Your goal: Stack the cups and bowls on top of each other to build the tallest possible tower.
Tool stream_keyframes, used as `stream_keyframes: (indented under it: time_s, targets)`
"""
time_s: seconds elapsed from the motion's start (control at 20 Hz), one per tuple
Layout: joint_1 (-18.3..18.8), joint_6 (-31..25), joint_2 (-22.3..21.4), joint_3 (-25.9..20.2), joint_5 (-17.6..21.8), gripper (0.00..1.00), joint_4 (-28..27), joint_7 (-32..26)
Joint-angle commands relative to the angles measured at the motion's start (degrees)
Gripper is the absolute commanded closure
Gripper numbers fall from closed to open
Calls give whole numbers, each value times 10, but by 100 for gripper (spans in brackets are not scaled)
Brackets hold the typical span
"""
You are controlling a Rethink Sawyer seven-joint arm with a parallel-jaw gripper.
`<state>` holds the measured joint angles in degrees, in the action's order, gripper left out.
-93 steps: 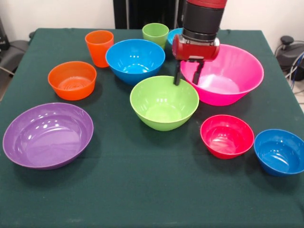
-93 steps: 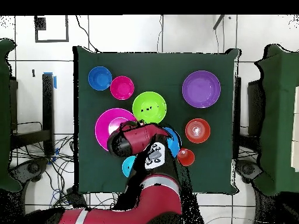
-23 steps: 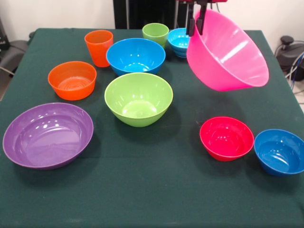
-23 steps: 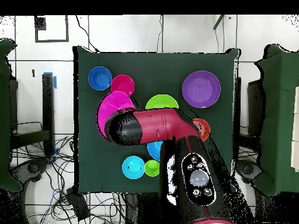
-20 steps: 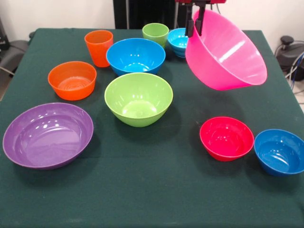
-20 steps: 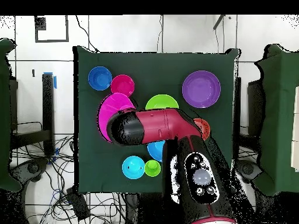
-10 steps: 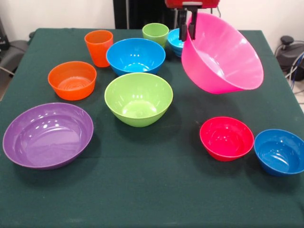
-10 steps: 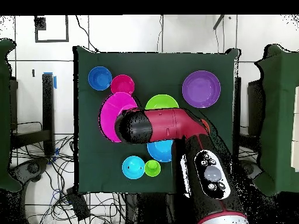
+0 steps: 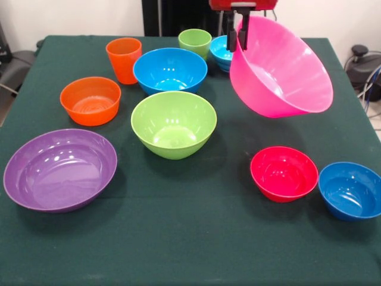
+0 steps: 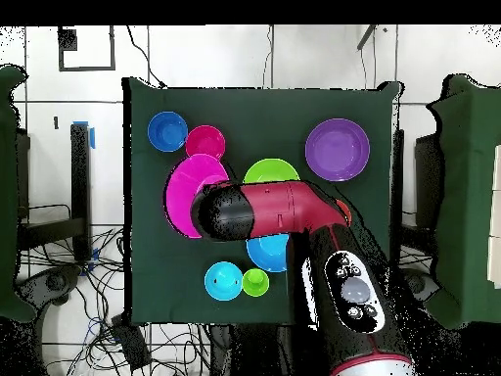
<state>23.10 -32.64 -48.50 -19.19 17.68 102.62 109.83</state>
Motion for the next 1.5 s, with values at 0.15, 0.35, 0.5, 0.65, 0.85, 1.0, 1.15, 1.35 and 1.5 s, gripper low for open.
stream_keyframes:
  time_s: [0.15, 0.35, 0.5, 0.65, 0.85, 1.0, 1.15, 1.35, 1.5]
  targets:
    - [19, -47, 7, -44, 21, 100, 16, -70]
    - [52, -63, -14, -66, 3, 100, 33, -93]
    - [75, -72, -17, -85, -3, 100, 38, -103]
    - [97, -79, -21, -102, -5, 100, 43, -110]
    - [120, -97, -29, -123, -8, 100, 46, -115]
    - [120, -111, -35, -130, -1, 100, 40, -109]
    - [119, -108, -37, -134, 6, 100, 41, -99]
    - [125, -107, -21, -142, 12, 100, 36, -99]
    - [123, -102, -18, -141, 17, 100, 37, -89]
